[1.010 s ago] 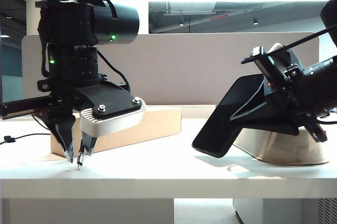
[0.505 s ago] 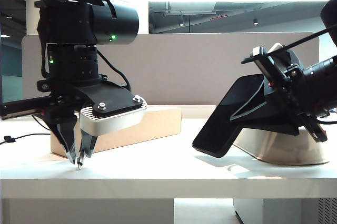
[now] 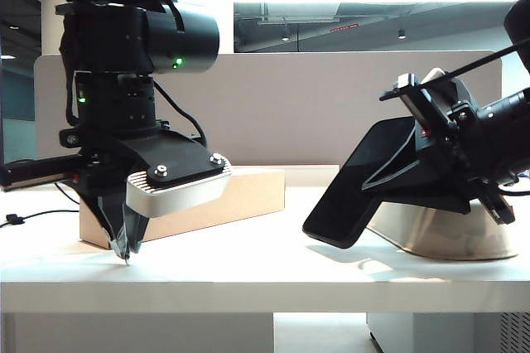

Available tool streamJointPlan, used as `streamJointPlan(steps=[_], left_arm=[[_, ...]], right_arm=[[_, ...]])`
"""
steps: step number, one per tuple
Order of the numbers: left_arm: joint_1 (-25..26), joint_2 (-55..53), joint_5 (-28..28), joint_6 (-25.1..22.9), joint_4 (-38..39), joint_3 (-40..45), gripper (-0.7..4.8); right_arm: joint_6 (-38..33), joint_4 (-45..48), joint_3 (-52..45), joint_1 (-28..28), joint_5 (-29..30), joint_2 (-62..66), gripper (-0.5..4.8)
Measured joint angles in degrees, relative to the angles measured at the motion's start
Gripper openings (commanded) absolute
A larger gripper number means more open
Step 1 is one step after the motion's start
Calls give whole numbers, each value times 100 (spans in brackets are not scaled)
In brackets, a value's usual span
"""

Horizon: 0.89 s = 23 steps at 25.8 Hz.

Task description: Pick up the charging cable and the phone, plug the charging cable into the charging port on the phone, and finally place them back on the table.

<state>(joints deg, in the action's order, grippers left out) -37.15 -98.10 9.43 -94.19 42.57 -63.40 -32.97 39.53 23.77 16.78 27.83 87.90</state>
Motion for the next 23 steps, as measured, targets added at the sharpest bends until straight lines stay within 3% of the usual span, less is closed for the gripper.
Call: streamJointPlan(steps=[6, 10, 14, 23], left_arm=[[0, 0, 35, 2, -256, 0, 27], [2, 0, 433, 11, -195, 0, 39], [4, 0, 472, 13, -94, 0, 143], [2, 0, 518, 17, -55, 0, 148]], right_arm=[[0, 0, 0, 2, -22, 0, -8], [0, 0, 0, 2, -22, 0, -8], [0, 0, 0, 2, -22, 0, -8], [0, 0, 0, 2, -22, 0, -8]])
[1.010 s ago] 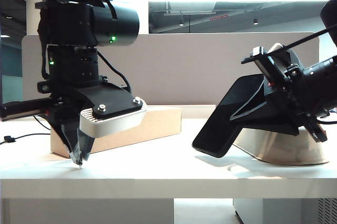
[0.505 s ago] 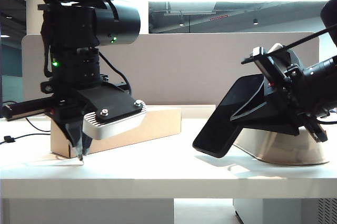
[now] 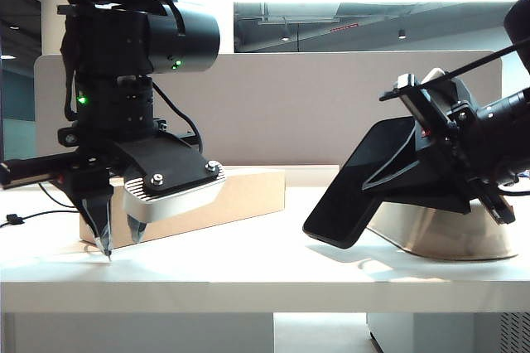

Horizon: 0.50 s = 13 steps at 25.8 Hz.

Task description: Pick up the charging cable and the phone, plug the charging cable into the charging port on the phone, and finally place them back on the table.

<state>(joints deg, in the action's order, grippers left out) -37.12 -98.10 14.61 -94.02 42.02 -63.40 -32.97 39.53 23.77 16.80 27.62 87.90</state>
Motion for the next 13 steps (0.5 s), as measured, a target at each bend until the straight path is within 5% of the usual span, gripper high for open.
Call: streamJointPlan(steps=[13], left_arm=[[-527, 0, 726, 1143, 407, 0, 149]], right_arm=[[0, 0, 0, -2, -66, 0, -8]])
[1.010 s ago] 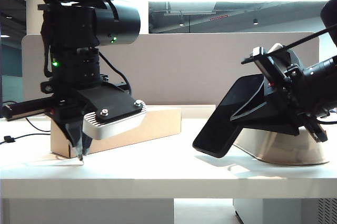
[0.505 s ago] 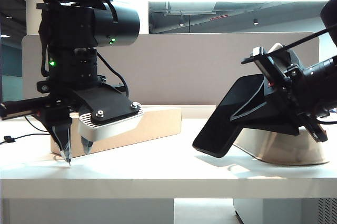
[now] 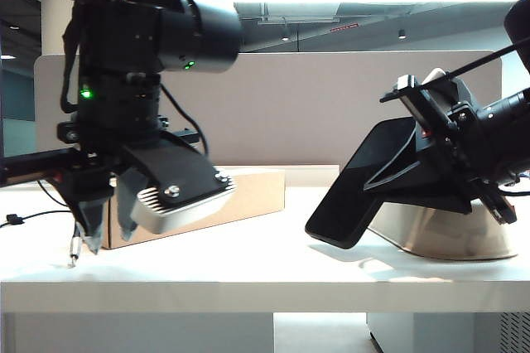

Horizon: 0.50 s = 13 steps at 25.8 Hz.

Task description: Pick up the charging cable and the phone, plug the charging cable into the charging port on the phone, and finally place them back on the table.

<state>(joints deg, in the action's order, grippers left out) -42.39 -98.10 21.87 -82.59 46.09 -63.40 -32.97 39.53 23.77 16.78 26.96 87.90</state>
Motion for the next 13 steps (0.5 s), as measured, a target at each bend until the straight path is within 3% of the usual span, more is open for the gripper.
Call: streamJointPlan(steps=[13], left_arm=[[-144, 133, 262, 361, 509, 0, 154]], right_arm=[[0, 0, 0, 2, 4, 0, -8]])
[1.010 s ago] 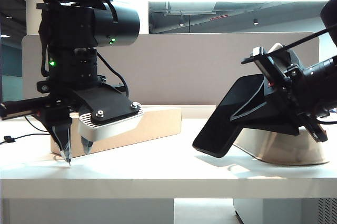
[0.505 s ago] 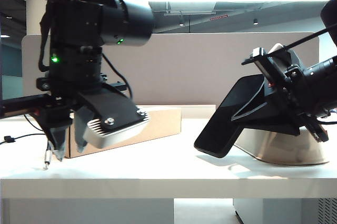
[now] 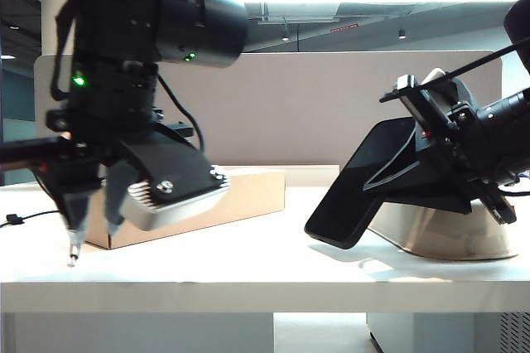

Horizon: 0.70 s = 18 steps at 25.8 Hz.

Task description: Pick up the charging cable and the phone, plug the charging cable into the charging port on the phone, and finally place them back on the table.

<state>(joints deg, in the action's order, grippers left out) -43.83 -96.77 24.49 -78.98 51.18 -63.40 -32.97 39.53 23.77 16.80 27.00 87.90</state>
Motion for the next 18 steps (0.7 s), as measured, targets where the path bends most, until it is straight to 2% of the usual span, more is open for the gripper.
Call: streamJointPlan(steps=[6, 9, 12, 18], left_arm=[[433, 129, 15, -273, 223, -2, 154], [728, 125, -188, -802, 223, 0, 153], [745, 125, -310, -1141, 186, 0, 153], [691, 125, -345, -1237, 26, 0, 153]], right_arm=[[0, 0, 2, 0, -2, 0, -8], [0, 2, 2, 0, -2, 0, -8], [0, 0, 2, 0, -2, 0, -8], [0, 0, 0, 0, 0, 0, -8]])
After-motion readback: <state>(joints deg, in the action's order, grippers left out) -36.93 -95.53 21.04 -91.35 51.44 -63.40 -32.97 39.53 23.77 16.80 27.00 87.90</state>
